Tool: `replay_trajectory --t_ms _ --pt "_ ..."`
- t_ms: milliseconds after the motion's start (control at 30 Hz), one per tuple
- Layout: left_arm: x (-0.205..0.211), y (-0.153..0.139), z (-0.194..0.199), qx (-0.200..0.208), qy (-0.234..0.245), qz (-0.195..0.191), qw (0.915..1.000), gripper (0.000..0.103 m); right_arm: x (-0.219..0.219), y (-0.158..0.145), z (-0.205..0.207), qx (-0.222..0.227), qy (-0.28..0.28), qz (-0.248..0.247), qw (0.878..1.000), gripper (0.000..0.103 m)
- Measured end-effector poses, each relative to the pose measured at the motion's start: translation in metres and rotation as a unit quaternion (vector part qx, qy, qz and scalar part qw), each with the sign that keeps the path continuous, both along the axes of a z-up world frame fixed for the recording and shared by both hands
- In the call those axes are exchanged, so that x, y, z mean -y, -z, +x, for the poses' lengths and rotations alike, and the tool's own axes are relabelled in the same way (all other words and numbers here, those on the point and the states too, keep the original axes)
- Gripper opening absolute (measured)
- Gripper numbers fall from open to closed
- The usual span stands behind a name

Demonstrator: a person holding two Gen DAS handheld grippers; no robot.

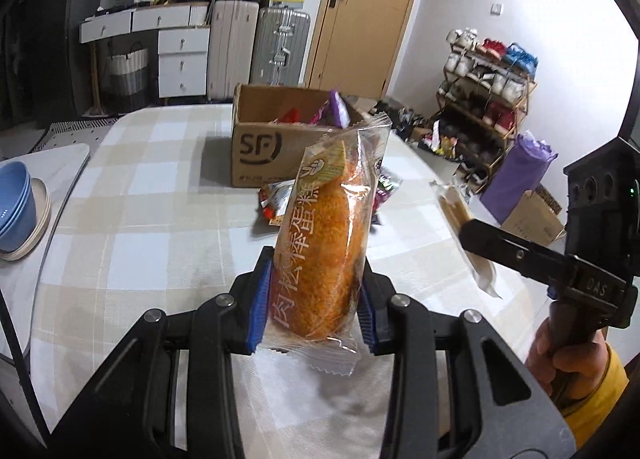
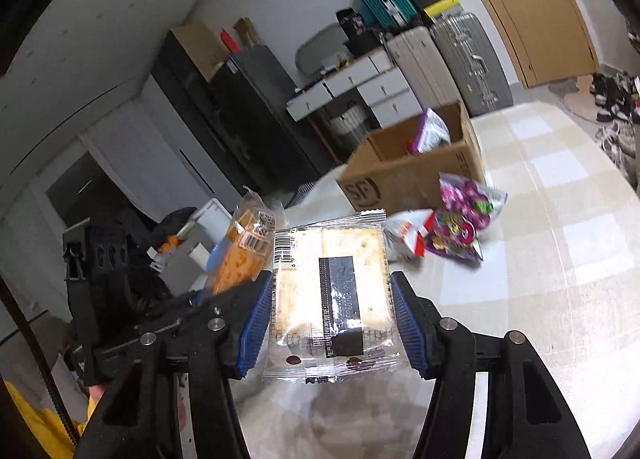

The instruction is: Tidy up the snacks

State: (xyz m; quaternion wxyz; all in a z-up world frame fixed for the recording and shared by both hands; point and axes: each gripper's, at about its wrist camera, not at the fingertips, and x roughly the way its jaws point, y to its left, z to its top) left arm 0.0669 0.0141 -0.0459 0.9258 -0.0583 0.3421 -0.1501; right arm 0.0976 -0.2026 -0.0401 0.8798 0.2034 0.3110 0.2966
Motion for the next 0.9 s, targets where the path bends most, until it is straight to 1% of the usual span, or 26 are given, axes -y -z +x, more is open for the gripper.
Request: replay_trajectory --t_ms 233,467,633,767,867,900 --pt "-0.005 -0.022 -0.038 0.015 -0.006 -0.019 0.9997 0.033 -0.001 -0.014 -0.017 0.019 -0.004 0.001 1.000 0.059" --pt "-0.006 -0.029 -0.061 0.020 -0.010 -0.020 0.9996 0.033 0.001 -0.010 -0.020 0.017 -0.003 0.003 1.000 0.059" --pt "-0.004 -0.032 -0.067 0.024 -0.010 -0.014 0.9996 0.033 0.001 -0.009 -0.021 0.018 -0.002 0.004 1.000 0.059" --pt "-0.001 -0.031 -0.065 0.019 -0.008 -0.011 0.9997 0.034 0.001 -0.008 -0.020 0.019 -0.002 0.004 1.000 0.059" --pt "0.001 -0.029 -0.056 0.014 -0.006 -0.011 0.9998 0.034 0.002 -0.007 -0.016 0.018 -0.001 0.005 1.000 0.059" --pt "-0.001 -0.025 -0.043 0.012 -0.006 -0.011 0.9999 0.034 0.003 -0.008 -0.014 0.018 0.000 0.005 1.000 0.059"
